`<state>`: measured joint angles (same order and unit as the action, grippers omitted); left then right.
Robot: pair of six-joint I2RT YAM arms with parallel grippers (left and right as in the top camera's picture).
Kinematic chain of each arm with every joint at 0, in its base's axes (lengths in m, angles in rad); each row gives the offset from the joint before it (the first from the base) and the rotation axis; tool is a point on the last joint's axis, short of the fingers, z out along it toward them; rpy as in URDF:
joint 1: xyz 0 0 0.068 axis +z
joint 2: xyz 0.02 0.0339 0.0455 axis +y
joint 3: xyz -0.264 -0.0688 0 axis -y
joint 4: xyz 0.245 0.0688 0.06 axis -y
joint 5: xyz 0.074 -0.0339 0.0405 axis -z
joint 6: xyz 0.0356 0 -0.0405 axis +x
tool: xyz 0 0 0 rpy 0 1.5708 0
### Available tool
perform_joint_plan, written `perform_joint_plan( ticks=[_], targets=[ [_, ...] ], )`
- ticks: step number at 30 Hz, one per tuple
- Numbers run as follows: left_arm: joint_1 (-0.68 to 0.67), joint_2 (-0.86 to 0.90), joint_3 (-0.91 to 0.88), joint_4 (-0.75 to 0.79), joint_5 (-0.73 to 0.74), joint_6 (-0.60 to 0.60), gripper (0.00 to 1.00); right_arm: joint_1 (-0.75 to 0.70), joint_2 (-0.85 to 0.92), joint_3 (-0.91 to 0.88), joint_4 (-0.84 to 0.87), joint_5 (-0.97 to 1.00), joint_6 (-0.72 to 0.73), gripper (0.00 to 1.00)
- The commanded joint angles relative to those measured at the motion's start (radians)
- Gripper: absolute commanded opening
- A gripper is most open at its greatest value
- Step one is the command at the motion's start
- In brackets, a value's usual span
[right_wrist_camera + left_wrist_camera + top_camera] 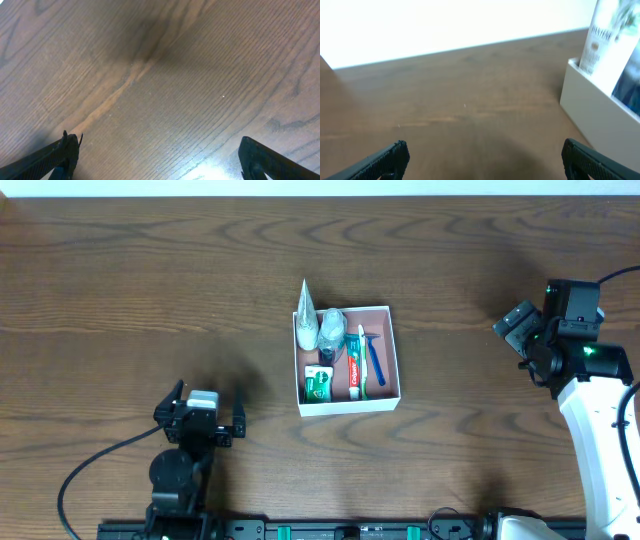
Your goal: Pack container
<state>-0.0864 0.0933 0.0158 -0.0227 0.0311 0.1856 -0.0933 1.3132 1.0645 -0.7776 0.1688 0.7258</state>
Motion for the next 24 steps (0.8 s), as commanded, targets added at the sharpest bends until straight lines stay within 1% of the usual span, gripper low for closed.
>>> perform_joint_plan(
  ticks=[1, 6, 11, 18, 24],
  targets=[
    [-0.002, -0.066, -0.012, -0.046, -0.006, 0.016, 0.98, -0.004, -0.008, 0.003, -0.001, 0.007, -0.009, 0.99],
    [-0.002, -0.092, -0.012, -0.047, -0.008, 0.016, 0.98, -0.004, -0.013, 0.003, -0.001, 0.007, -0.009, 0.99],
    [-0.002, -0.09, -0.012, -0.047, -0.008, 0.016, 0.98, -0.004, -0.077, 0.003, -0.001, 0.007, -0.009, 0.99],
    [-0.002, -0.088, -0.012, -0.047, -0.008, 0.016, 0.98, 0.006, -0.257, 0.003, -0.001, 0.007, -0.009, 0.99],
    [-0.002, -0.088, -0.012, -0.047, -0.008, 0.016, 0.98, 0.067, -0.433, 0.003, -0.002, 0.007, -0.009, 0.99]
  ],
)
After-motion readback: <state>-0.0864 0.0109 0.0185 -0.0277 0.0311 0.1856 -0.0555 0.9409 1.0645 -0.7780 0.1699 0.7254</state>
